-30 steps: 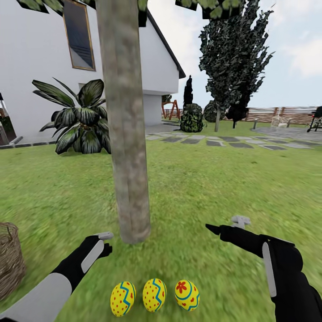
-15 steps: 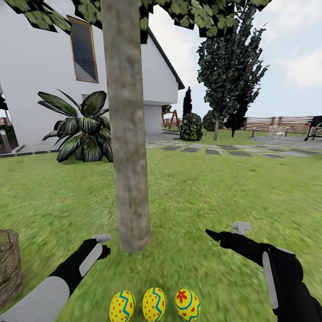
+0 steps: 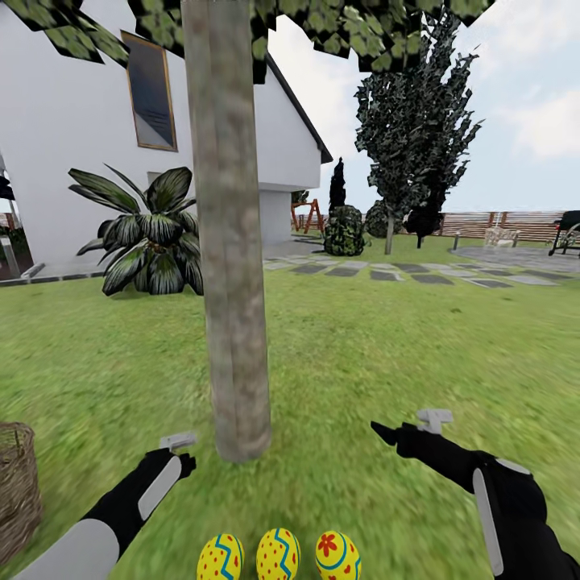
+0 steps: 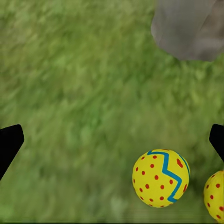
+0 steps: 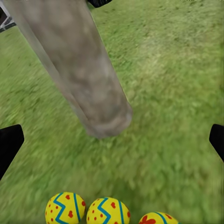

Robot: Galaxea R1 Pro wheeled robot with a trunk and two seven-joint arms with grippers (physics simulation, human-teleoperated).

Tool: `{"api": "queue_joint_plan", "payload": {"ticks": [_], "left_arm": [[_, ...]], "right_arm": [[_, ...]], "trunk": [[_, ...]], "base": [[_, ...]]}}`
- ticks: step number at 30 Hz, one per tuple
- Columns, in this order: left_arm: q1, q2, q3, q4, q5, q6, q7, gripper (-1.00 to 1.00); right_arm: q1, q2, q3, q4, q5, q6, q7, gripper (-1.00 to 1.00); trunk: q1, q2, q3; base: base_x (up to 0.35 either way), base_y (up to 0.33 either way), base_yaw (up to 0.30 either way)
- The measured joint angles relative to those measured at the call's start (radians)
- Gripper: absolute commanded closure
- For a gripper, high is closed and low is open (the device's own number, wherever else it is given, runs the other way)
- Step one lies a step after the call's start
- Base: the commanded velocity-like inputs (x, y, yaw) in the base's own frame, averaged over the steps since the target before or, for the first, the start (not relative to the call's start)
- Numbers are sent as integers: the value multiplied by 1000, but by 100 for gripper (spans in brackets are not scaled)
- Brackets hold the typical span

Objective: Take the three Easter eggs out of the wicker basket on the lawn in the garden, then place them on the lawn next to a single tree (choose any tree) so that all three eggs are next to the same tree and none are left in the basket.

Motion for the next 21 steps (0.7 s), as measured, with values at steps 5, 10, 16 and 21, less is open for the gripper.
{"api": "queue_joint_plan", "payload": {"ticks": [5, 10, 16, 21], "left_arm": [[33, 0, 0, -2, 0, -25, -1, -100], [43, 0, -1, -2, 2, -50, 1, -100], [62, -1, -1, 0, 2, -60, 0, -100], [67, -1, -2, 2, 2, -77, 1, -100]], "right_arm": [[11, -2, 0, 1, 1, -10, 1, -100], [17, -3, 0, 1, 2, -11, 1, -100], [19, -4, 0, 1, 1, -12, 0, -100], [19, -5, 0, 1, 1, -12, 0, -100]], "trunk": [[-19, 35, 16], [-38, 70, 31], [-61, 112, 50], [-81, 147, 66]], "base": [[0, 0, 0], [0, 0, 0], [0, 0, 0], [0, 0, 0]]}}
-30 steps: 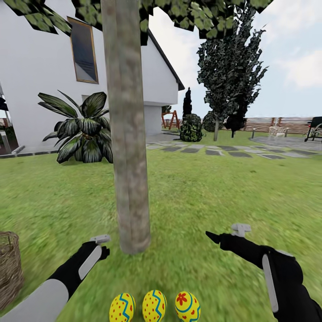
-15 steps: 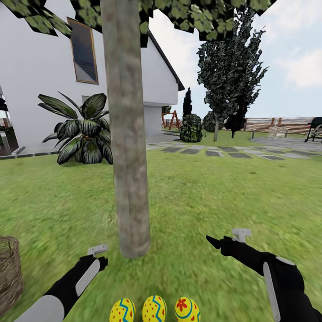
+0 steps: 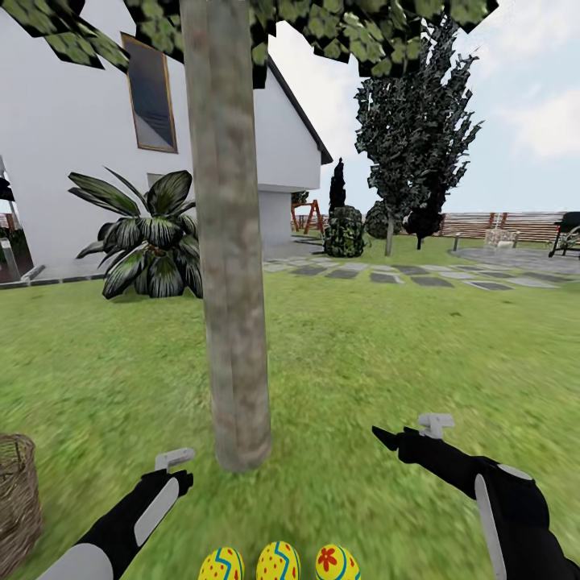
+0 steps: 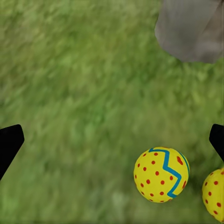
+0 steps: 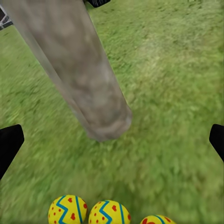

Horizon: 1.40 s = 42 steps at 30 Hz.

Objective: Take the three Easter eggs out of the wicker basket on the lawn in the garden, then place them on the lawn next to a single tree (choose any tree) so that all three eggs are next to the same tree and none are left in the basket.

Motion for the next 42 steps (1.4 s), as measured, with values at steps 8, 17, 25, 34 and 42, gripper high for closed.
{"api": "queue_joint_plan", "payload": {"ticks": [8, 17, 25, 34, 42], "left_arm": [[2, 0, -2, 4, -1, -11, 2, -100], [2, 1, -2, 16, -1, -42, 1, -100], [2, 1, -2, 20, 0, -55, 0, -100], [2, 0, -3, 43, -1, -86, -2, -100], [2, -1, -4, 93, 0, -153, -1, -100]], "right_arm": [[0, 0, 1, 1, 0, 0, 0, -100], [0, -1, 1, 17, 1, 0, -1, -100], [0, 0, 1, 21, 1, 0, -2, -100], [0, -1, 2, 22, 0, -11, -2, -100], [0, -2, 1, 23, 0, -19, -2, -100]], "trunk": [[-31, 56, 25], [-65, 119, 53], [-96, 175, 78], [-130, 238, 107], [-161, 294, 132]], "base": [[0, 0, 0], [0, 0, 0], [0, 0, 0], [0, 0, 0], [0, 0, 0]]}}
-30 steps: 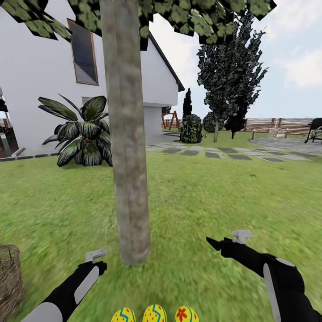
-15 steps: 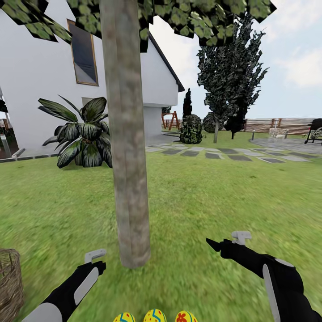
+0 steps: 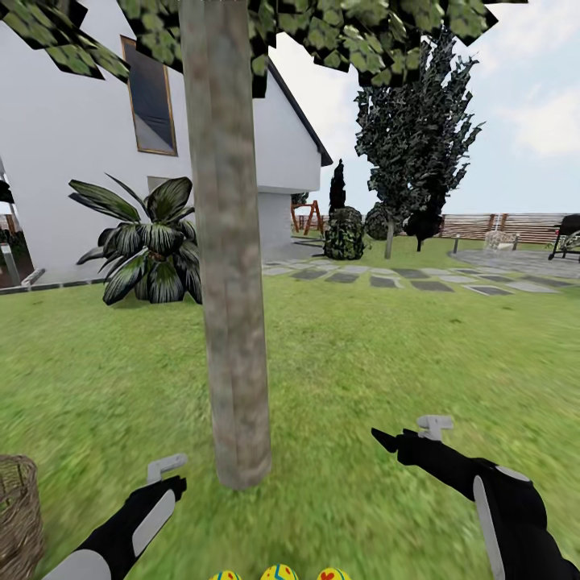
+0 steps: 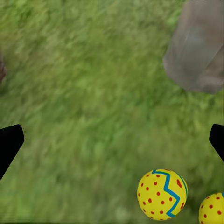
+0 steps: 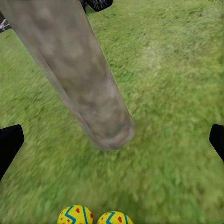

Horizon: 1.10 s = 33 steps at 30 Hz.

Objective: Take the three Easter eggs out of the wicker basket on the lawn in the garden, then place them on the lawn next to a single tree (choose any tree) so that all three eggs are next to the same tree and none are left in the basket.

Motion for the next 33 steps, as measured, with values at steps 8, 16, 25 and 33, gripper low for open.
{"api": "queue_joint_plan", "payload": {"ticks": [8, 16, 25, 33], "left_arm": [[1, -6, 0, 12, 5, -11, 0, -100], [43, -11, 0, 13, 6, -11, 0, -100], [109, -15, 1, 14, 3, -115, -2, -100], [121, -17, 1, 116, 3, -190, -25, -100]], "right_arm": [[0, 1, 3, 1, 0, -1, 0, -100], [0, 1, 1, 1, 0, -1, 1, -100], [0, 0, 1, 1, 0, -1, 0, -100], [0, 1, 2, 7, -1, -1, 0, -100]], "trunk": [[-31, 56, 25], [-61, 112, 50], [-96, 175, 78], [-127, 231, 103]], "base": [[0, 0, 0], [0, 0, 0], [0, 0, 0], [0, 0, 0]]}}
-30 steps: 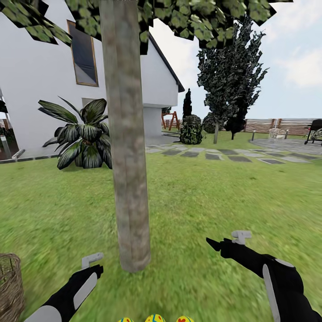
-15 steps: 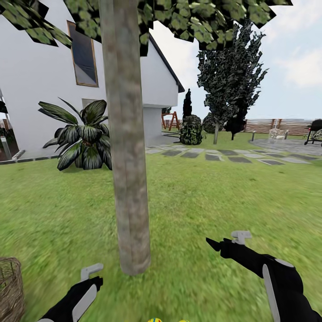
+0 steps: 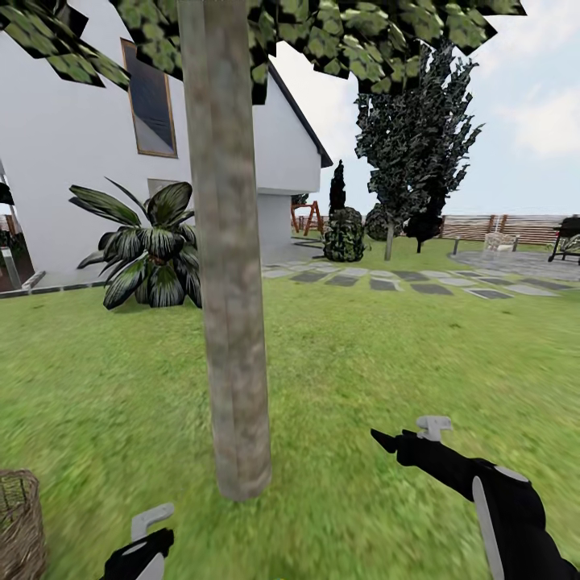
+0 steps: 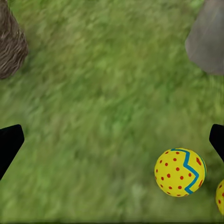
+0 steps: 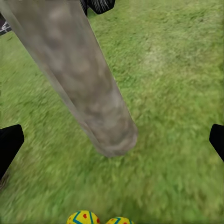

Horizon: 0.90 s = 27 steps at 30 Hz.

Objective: Take the three Easter eggs out of the wicker basket on the lawn in the garden, then place them on the lawn next to a single tree (choose any tree) so that all three eggs are next to the same tree and none are left in the basket.

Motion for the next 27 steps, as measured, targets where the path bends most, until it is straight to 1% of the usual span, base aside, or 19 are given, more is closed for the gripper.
{"api": "queue_joint_plan", "payload": {"ticks": [1, 5, 7, 10, 11, 14, 20, 23, 27], "left_arm": [[0, 0, 0, 12, -1, -15, -10, -100], [1, -1, 0, 26, -3, -37, -21, -100], [1, -1, 0, 30, -4, -48, -25, -100], [1, -1, 0, 32, -6, -69, -27, -100], [1, -1, 0, 32, -7, -88, -27, -100], [1, -1, -1, 33, -8, -109, -27, -100], [1, -7, -1, 40, -9, -132, -28, -100], [1, -12, -1, 57, -9, -136, -29, -100], [1, -18, -2, 75, -10, -139, -30, -100]], "right_arm": [[0, 0, 0, 3, 0, 0, 0, -100], [0, -1, -2, 19, 1, -1, -1, -100], [0, -1, -2, 43, 1, -6, -1, -100], [0, -1, -2, 76, 1, -30, -1, -100], [0, -1, -2, 97, 2, -51, -2, -100], [0, -1, -2, 128, 2, -82, -10, -100], [0, 2, 3, 168, 1, -127, -65, -100], [0, 6, 5, 179, 1, -132, -77, -100], [0, 6, 4, 237, 2, -138, -86, -100]], "trunk": [[-4, 7, 3], [-19, 35, 16], [-27, 49, 22], [-38, 70, 31], [-42, 77, 34], [-54, 98, 44], [-77, 140, 63], [-88, 161, 72], [-104, 189, 85]], "base": [[0, 0, 0], [0, 0, 0], [0, 0, 0], [0, 0, 0], [0, 0, 0], [0, 0, 0], [0, 0, 0], [0, 0, 0], [0, 0, 0]]}}
